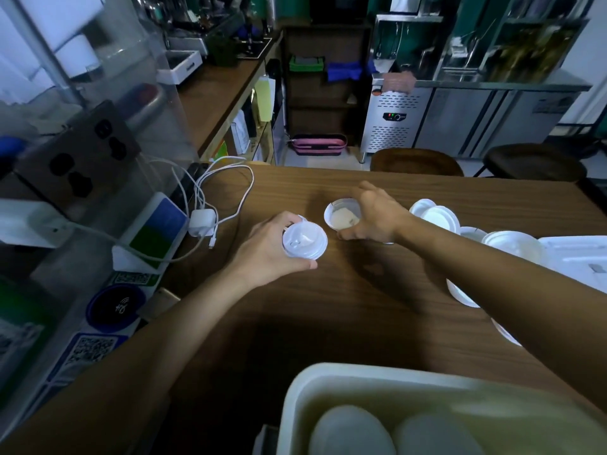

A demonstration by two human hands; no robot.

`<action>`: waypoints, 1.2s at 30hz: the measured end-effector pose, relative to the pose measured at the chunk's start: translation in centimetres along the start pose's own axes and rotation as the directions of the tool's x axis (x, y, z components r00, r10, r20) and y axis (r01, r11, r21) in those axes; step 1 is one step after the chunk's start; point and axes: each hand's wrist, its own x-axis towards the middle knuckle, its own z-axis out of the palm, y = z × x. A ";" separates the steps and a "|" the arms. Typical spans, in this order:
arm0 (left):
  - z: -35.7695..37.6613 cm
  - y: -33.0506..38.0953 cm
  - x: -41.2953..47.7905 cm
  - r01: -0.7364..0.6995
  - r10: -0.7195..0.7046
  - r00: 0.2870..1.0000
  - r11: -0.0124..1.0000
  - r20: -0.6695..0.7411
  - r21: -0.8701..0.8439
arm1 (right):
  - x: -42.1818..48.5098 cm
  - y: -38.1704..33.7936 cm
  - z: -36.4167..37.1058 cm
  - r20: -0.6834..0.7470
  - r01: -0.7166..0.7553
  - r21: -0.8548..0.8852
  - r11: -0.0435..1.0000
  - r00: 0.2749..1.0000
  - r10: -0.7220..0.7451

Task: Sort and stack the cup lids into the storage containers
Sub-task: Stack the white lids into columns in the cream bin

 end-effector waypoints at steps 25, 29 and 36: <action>-3.3 14.9 -19.9 -0.595 0.555 0.638 0.795 0.534 -0.116 | -32.2 -1.3 -5.3 -0.195 0.122 0.408 0.905 0.980 -0.044; -2.0 15.3 -21.1 -0.607 0.517 0.575 0.789 0.634 -0.093 | -34.4 -1.2 -5.2 -0.217 0.101 0.303 0.948 0.976 -0.034; -0.6 15.3 -21.9 -0.656 0.474 0.525 0.754 0.707 -0.019 | -36.3 -1.3 -5.2 -0.149 0.138 0.067 0.988 0.981 -0.127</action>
